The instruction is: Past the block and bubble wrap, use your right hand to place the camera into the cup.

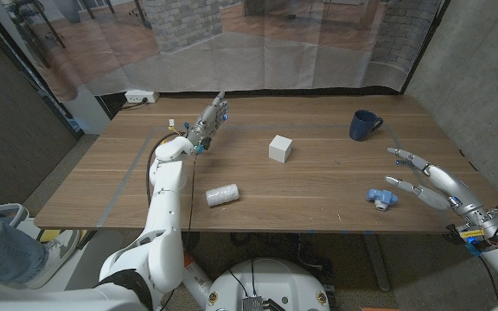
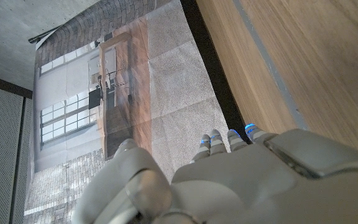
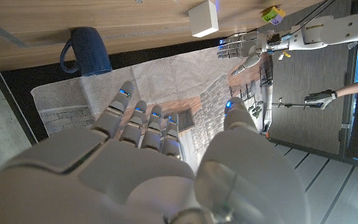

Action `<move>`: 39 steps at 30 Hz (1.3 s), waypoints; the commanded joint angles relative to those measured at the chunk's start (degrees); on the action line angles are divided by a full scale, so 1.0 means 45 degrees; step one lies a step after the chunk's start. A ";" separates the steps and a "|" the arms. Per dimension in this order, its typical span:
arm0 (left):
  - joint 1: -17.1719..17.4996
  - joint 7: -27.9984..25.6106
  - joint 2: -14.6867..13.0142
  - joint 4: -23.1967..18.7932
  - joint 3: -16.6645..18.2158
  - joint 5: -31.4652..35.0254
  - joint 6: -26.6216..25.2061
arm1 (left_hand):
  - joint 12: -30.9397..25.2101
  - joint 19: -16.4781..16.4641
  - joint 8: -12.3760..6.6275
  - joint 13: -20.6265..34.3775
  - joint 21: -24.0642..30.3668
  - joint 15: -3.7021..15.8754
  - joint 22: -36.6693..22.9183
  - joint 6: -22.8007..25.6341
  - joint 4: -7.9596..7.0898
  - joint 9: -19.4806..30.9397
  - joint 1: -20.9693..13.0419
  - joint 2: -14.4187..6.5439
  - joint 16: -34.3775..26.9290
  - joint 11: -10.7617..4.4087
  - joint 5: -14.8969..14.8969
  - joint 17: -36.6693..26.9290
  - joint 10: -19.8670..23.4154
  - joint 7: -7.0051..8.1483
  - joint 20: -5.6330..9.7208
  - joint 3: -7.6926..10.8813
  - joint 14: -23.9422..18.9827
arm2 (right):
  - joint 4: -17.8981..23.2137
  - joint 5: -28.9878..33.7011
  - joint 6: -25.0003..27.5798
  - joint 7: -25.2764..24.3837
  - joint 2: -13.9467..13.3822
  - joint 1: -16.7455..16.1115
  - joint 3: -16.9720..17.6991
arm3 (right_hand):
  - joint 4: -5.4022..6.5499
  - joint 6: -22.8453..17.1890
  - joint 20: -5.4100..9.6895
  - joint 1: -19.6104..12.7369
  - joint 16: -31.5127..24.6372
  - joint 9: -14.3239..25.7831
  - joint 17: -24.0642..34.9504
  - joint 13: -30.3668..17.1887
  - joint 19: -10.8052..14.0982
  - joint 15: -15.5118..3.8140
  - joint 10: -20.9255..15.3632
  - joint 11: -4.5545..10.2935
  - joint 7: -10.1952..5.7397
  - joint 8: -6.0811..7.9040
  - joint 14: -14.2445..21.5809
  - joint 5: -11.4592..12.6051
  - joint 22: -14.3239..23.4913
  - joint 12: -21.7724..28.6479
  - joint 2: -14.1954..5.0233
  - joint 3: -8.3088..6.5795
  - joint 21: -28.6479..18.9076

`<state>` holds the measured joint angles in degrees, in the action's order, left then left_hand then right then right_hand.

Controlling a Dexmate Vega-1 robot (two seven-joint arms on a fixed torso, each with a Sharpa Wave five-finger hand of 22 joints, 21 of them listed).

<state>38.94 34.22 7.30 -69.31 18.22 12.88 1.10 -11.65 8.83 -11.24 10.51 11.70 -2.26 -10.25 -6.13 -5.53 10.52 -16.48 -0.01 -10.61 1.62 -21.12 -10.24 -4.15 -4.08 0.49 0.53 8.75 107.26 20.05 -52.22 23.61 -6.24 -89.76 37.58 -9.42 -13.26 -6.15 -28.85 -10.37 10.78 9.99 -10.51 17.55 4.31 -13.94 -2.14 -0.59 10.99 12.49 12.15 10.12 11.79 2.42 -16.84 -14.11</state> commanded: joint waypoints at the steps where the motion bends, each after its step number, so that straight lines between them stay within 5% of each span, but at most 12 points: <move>1: -0.0188 0.0065 -0.0095 0.0402 0.0057 -0.0044 0.0108 | -0.0011 0.0020 -0.0042 0.0053 -0.0036 0.0013 -0.0041 0.0088 -0.0009 0.0052 -0.0128 -0.0092 -0.0042 -0.0061 0.0065 -0.0068 -0.0073 0.0004 -0.0142 -0.0061 -0.0014 | 0.0549 0.1720 -0.0117 -0.0765 0.0167 -0.0074 0.0234 | -0.0085 -0.0156 -0.0158 -0.0340 -0.0014 0.0061 0.0028 -0.0060 0.0084 0.0062 -0.0159 -0.0311 0.0269 0.0138 0.0001 0.0133 0.0023 0.0114 0.0030 -0.0088 0.0072; 12: -0.0303 0.0099 -0.0197 0.0660 0.0141 -0.0066 0.0175 | -0.0018 0.0054 -0.0049 0.0053 -0.0046 0.0019 -0.0043 0.0121 -0.0011 0.0052 -0.0140 -0.0106 -0.0038 -0.0067 0.0071 -0.0069 -0.0054 0.0015 -0.0201 -0.0096 -0.0006 | 0.1025 0.3065 0.0009 -0.1332 0.0078 -0.0145 0.0239 | -0.0045 0.0026 -0.1040 -0.0757 0.0012 0.0064 0.0030 -0.0056 0.0617 0.0126 0.0059 -0.0316 -0.0141 0.0065 -0.0150 0.0271 0.0028 0.0043 0.0295 -0.0077 0.0054; 18: -0.0350 0.0106 -0.0233 0.0749 0.0180 -0.0079 0.0212 | -0.0020 0.0060 -0.0051 0.0053 -0.0046 0.0029 -0.0044 0.0134 -0.0011 0.0052 -0.0146 -0.0112 -0.0041 -0.0070 0.0074 -0.0069 -0.0049 0.0031 -0.0209 -0.0116 -0.0012 | 0.1425 0.4000 0.0203 -0.1655 0.0023 -0.0252 0.0277 | 0.0009 0.0004 -0.1200 -0.0937 -0.0063 0.0070 0.0031 -0.0055 0.1482 0.0160 -0.0002 -0.0456 -0.0088 0.0079 0.0043 0.0337 0.0034 0.0080 0.0460 -0.0036 -0.0145; 25: -0.0435 0.0112 -0.0283 0.0919 0.0237 -0.0118 0.0326 | -0.0021 0.0064 -0.0053 0.0053 -0.0044 0.0018 -0.0045 0.0152 -0.0012 0.0052 -0.0153 -0.0122 -0.0040 -0.0063 0.0078 -0.0070 -0.0044 0.0046 -0.0225 -0.0138 -0.0010 | 0.1961 0.4666 0.0681 -0.1805 -0.0066 -0.0514 0.0146 | 0.0009 0.0029 -0.1276 -0.1030 -0.0051 0.0071 0.0029 -0.0054 0.1696 0.0230 0.0001 -0.0482 -0.0084 0.0071 0.0052 0.0365 0.0030 0.0080 0.0526 -0.0026 -0.0168; 39: -0.0594 0.0133 -0.0367 0.1195 0.0329 -0.0162 0.0409 | -0.0024 0.0061 -0.0053 0.0054 -0.0036 0.0031 -0.0047 0.0181 -0.0014 0.0052 -0.0176 -0.0148 -0.0049 -0.0073 0.0085 -0.0070 -0.0029 0.0052 -0.0287 -0.0197 -0.0040 | 0.2984 0.5931 0.1647 -0.2212 -0.0275 -0.1000 -0.0089 | 0.0167 0.0091 -0.1415 -0.1036 0.0099 0.0075 0.0065 -0.0052 0.0867 0.0528 0.0349 -0.0487 -0.0470 0.0065 -0.0621 0.0471 0.0029 -0.0019 0.0866 0.0162 0.0421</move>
<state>36.74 34.74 5.92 -64.76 19.39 12.29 2.65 -11.64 9.24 -11.24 10.51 11.70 -2.26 -10.25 -5.52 -5.54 10.52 -17.01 -0.54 -10.61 1.62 -20.73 -10.24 -4.15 -4.09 -0.53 0.06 8.75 117.48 42.46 -47.85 14.92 -6.77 -92.77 37.89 -8.84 -12.71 -12.51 -33.62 -9.94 10.78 9.99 -10.51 22.02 6.75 -12.83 -4.32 -2.29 11.31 10.20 14.09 10.13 11.98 5.76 -16.27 -12.49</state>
